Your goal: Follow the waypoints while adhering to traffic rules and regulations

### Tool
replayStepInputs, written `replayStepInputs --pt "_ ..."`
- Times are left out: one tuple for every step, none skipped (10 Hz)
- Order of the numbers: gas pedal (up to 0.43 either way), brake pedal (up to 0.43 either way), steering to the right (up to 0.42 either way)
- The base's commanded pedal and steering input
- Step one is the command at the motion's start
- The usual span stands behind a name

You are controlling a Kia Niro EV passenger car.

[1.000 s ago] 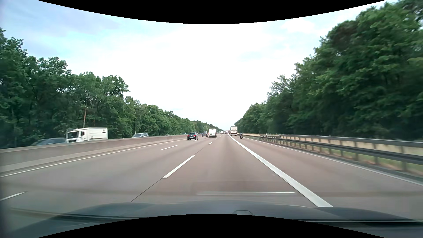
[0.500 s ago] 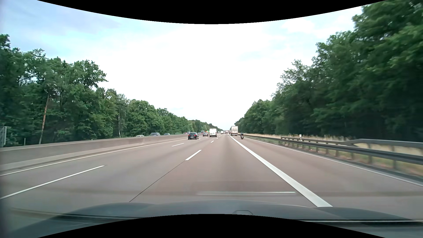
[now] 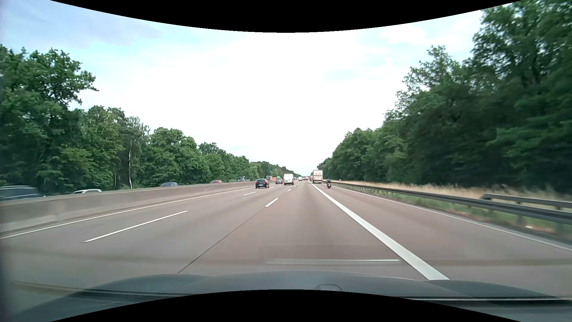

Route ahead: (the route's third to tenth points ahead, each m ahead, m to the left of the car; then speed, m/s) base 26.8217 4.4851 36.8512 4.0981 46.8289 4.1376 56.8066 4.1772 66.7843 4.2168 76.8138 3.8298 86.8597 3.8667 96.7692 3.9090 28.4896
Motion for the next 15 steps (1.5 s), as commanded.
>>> replayStepInputs --pt "0.13 0.0 -0.004" --pt "0.13 0.0 -0.003" --pt "0.13 0.0 -0.003" --pt "0.13 0.0 -0.003" --pt "0.13 0.0 -0.003" --pt "0.13 0.0 -0.003" --pt "0.13 0.0 -0.003" --pt "0.13 0.0 -0.003" --pt "0.13 0.0 -0.003" --pt "0.13 0.0 -0.003" --pt "0.13 0.0 -0.003" --pt "0.13 0.0 -0.003" --pt "0.13 0.0 -0.003" --pt "0.13 0.0 -0.004" --pt "0.13 0.0 -0.004"
